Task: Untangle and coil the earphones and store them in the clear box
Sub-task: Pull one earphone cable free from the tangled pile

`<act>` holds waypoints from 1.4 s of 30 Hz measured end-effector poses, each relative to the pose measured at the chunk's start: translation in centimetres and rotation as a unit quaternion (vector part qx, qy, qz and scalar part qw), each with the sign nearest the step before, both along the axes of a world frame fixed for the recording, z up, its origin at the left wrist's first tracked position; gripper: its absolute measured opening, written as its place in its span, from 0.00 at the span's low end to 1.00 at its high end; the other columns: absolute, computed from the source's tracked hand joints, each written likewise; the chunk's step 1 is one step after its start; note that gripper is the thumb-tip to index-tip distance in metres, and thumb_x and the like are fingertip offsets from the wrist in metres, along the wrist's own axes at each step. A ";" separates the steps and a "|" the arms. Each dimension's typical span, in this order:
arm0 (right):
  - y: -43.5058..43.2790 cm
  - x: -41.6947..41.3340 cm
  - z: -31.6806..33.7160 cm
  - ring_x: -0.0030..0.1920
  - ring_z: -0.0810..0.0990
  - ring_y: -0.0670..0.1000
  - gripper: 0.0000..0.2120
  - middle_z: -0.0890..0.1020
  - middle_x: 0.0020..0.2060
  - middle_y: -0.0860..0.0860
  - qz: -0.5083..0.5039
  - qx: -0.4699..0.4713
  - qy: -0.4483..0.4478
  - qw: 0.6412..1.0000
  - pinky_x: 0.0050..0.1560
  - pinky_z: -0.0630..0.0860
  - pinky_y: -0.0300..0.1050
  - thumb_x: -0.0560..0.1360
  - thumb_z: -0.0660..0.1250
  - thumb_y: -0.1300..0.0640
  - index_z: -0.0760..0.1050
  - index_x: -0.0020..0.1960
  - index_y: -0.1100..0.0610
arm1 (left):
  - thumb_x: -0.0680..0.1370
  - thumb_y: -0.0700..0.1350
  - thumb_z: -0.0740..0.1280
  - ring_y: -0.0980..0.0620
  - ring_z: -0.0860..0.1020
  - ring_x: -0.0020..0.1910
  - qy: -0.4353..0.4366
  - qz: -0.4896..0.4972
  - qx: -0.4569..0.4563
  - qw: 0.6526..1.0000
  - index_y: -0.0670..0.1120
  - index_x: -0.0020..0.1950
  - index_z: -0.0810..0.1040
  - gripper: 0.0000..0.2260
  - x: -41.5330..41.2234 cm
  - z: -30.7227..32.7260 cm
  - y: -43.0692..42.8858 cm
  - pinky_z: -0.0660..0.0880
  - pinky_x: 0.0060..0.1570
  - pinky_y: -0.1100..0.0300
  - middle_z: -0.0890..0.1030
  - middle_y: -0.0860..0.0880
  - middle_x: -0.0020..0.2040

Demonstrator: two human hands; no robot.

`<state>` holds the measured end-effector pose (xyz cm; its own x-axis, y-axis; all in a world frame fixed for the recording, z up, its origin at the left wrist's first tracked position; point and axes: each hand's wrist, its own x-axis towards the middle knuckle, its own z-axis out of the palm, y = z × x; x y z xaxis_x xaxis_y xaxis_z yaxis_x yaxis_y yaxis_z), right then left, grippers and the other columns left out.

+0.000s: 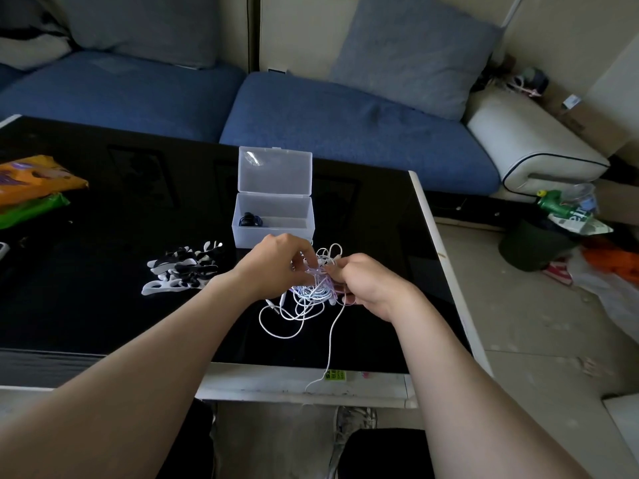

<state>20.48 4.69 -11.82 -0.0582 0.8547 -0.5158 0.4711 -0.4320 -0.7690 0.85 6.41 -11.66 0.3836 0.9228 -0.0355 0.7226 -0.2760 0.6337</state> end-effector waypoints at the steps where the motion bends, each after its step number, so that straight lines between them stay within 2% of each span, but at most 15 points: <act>1: -0.1 0.1 0.1 0.46 0.75 0.55 0.10 0.81 0.43 0.55 0.001 0.000 0.018 1.000 0.50 0.69 0.53 0.86 0.62 0.58 0.82 0.52 0.57 | 0.74 0.51 0.80 0.57 0.80 0.43 0.000 -0.004 0.002 1.000 0.54 0.52 0.85 0.10 0.0 0.0 0.0 0.78 0.46 0.60 0.83 0.54 0.44; 4: -0.3 0.2 0.5 0.47 0.77 0.53 0.11 0.84 0.43 0.53 0.001 -0.002 0.057 0.998 0.53 0.71 0.52 0.87 0.62 0.57 0.82 0.53 0.57 | 0.76 0.52 0.78 0.59 0.78 0.43 0.010 -0.024 0.016 1.000 0.52 0.50 0.83 0.07 -0.1 -0.1 -0.1 0.73 0.43 0.63 0.82 0.54 0.46; 8: -0.7 0.3 1.1 0.48 0.80 0.52 0.10 0.86 0.43 0.51 -0.030 0.014 0.034 0.999 0.54 0.73 0.50 0.85 0.66 0.55 0.85 0.49 0.54 | 0.78 0.52 0.74 0.61 0.75 0.42 0.014 -0.045 0.045 0.998 0.53 0.46 0.81 0.05 -0.3 0.0 -0.5 0.70 0.43 0.64 0.78 0.55 0.49; 14: -1.1 0.3 2.1 0.48 0.86 0.51 0.07 0.88 0.42 0.51 -0.113 0.133 0.004 0.985 0.52 0.81 0.45 0.77 0.77 0.50 0.86 0.44 0.52 | 0.73 0.53 0.81 0.62 0.79 0.34 -0.054 0.023 0.076 0.995 0.55 0.40 0.86 0.06 -0.3 1.2 -0.5 0.77 0.40 0.58 0.83 0.61 0.37; 16: -1.1 0.0 2.2 0.45 0.86 0.50 0.14 0.87 0.44 0.52 -0.146 0.172 -0.034 0.974 0.47 0.82 0.45 0.74 0.80 0.45 0.82 0.50 0.53 | 0.72 0.54 0.82 0.62 0.80 0.34 -0.065 0.050 0.086 0.993 0.56 0.38 0.86 0.07 -0.3 1.3 -0.4 0.81 0.43 0.55 0.84 0.61 0.35; 18: -1.4 -0.3 2.6 0.42 0.82 0.45 0.21 0.84 0.45 0.49 -0.168 0.213 -0.092 0.958 0.38 0.75 0.38 0.72 0.81 0.43 0.77 0.55 0.54 | 0.71 0.54 0.83 0.64 0.81 0.35 -0.072 0.071 0.092 0.991 0.57 0.37 0.86 0.08 -0.4 1.4 -0.4 0.82 0.46 0.54 0.84 0.62 0.34; 20: -1.4 -0.6 2.8 0.43 0.82 0.46 0.15 0.83 0.45 0.47 -0.144 0.266 -0.114 0.946 0.38 0.74 0.37 0.74 0.78 0.45 0.79 0.51 0.53 | 0.70 0.54 0.83 0.65 0.81 0.36 -0.080 0.087 0.096 0.988 0.57 0.36 0.86 0.08 -0.5 1.7 -0.3 0.82 0.47 0.55 0.84 0.62 0.35; 22: -1.3 -1.1 2.8 0.49 0.82 0.45 0.07 0.84 0.48 0.45 -0.093 0.293 -0.104 0.946 0.47 0.79 0.43 0.76 0.75 0.45 0.83 0.48 0.47 | 0.70 0.53 0.83 0.66 0.81 0.38 -0.086 0.091 0.102 0.987 0.56 0.37 0.86 0.08 -0.4 1.9 -0.4 0.82 0.47 0.56 0.85 0.61 0.35; 25: -1.4 -1.7 2.6 0.62 0.78 0.48 0.09 0.81 0.56 0.42 -0.019 0.306 -0.116 0.945 0.63 0.76 0.59 0.74 0.72 0.38 0.84 0.52 0.38 | 0.71 0.51 0.82 0.66 0.81 0.37 -0.090 0.080 0.104 0.987 0.56 0.39 0.86 0.06 -0.4 2.2 -0.6 0.82 0.45 0.56 0.85 0.60 0.36; 27: -1.4 -1.7 2.3 0.67 0.76 0.53 0.10 0.79 0.59 0.43 0.011 0.308 -0.150 0.939 0.66 0.72 0.65 0.74 0.72 0.35 0.84 0.54 0.34 | 0.73 0.51 0.81 0.63 0.82 0.36 -0.095 0.069 0.089 0.989 0.57 0.40 0.86 0.06 -0.4 2.3 -0.5 0.82 0.44 0.57 0.86 0.59 0.37; 31: -1.3 -1.2 2.4 0.63 0.77 0.54 0.09 0.82 0.55 0.42 -0.013 0.355 -0.193 0.915 0.62 0.72 0.63 0.76 0.73 0.35 0.86 0.53 0.36 | 0.74 0.51 0.81 0.62 0.83 0.38 -0.120 0.086 0.083 0.985 0.52 0.41 0.86 0.06 -0.2 2.7 -0.5 0.73 0.39 0.72 0.85 0.58 0.37; 33: -1.3 -1.0 2.5 0.55 0.82 0.50 0.05 0.85 0.48 0.41 -0.013 0.362 -0.188 0.913 0.60 0.75 0.63 0.78 0.74 0.40 0.86 0.51 0.39 | 0.75 0.47 0.80 0.63 0.82 0.39 -0.149 0.114 0.078 0.979 0.52 0.42 0.85 0.05 -0.1 3.0 -0.6 0.72 0.39 0.73 0.85 0.57 0.37; 35: -1.2 -0.9 2.4 0.48 0.84 0.49 0.03 0.85 0.41 0.40 -0.007 0.329 -0.184 0.926 0.59 0.78 0.62 0.78 0.74 0.44 0.85 0.50 0.41 | 0.78 0.45 0.77 0.59 0.84 0.40 -0.197 0.115 0.052 0.972 0.51 0.44 0.82 0.06 0.0 3.3 -0.6 0.77 0.45 0.65 0.86 0.54 0.38; 39: -1.2 -0.7 2.0 0.50 0.82 0.53 0.07 0.83 0.41 0.43 0.022 0.252 -0.236 0.938 0.63 0.77 0.61 0.82 0.69 0.49 0.78 0.59 0.43 | 0.85 0.37 0.67 0.46 0.86 0.47 -0.380 0.090 -0.045 0.919 0.41 0.51 0.76 0.03 0.6 4.1 -1.1 0.82 0.54 0.52 0.87 0.42 0.47; 42: -1.1 -0.6 1.5 0.48 0.82 0.55 0.08 0.81 0.41 0.46 0.038 0.217 -0.226 0.949 0.62 0.78 0.61 0.83 0.65 0.50 0.74 0.62 0.43 | 0.87 0.39 0.62 0.43 0.87 0.48 -0.469 0.115 -0.105 0.869 0.42 0.53 0.72 0.04 1.0 4.5 -1.2 0.82 0.55 0.46 0.82 0.39 0.51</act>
